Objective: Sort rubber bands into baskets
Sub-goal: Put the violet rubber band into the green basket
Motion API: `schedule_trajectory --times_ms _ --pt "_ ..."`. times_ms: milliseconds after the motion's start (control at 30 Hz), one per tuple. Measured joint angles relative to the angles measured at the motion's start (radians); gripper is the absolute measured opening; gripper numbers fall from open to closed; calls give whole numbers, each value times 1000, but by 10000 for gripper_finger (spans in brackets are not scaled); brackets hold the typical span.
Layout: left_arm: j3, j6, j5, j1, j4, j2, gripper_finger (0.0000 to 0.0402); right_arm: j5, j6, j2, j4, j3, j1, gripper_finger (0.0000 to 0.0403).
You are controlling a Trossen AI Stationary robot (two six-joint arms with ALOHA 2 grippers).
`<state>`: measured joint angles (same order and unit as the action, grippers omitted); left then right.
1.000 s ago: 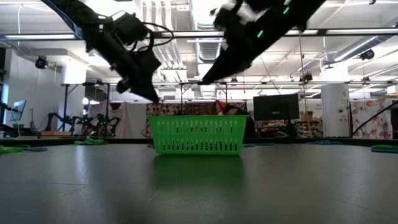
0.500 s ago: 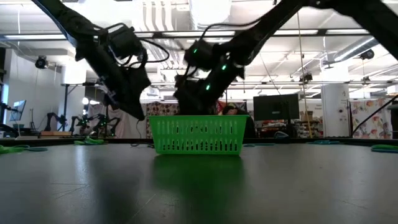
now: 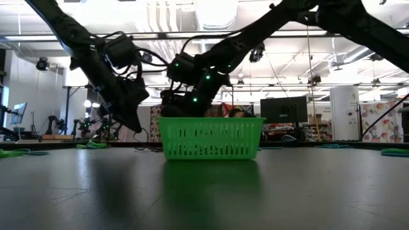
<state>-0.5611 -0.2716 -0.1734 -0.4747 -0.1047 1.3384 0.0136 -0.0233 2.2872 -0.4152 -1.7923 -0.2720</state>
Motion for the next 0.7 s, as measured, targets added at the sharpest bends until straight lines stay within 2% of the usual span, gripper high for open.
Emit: schedule_trajectory --times_ms 367,700 --pt "8 2 0 0 9 0 0 -35 -70 51 -87 -113 -6 19" --pt "55 0 0 0 8 0 0 -43 -95 42 -103 -117 -6 9"
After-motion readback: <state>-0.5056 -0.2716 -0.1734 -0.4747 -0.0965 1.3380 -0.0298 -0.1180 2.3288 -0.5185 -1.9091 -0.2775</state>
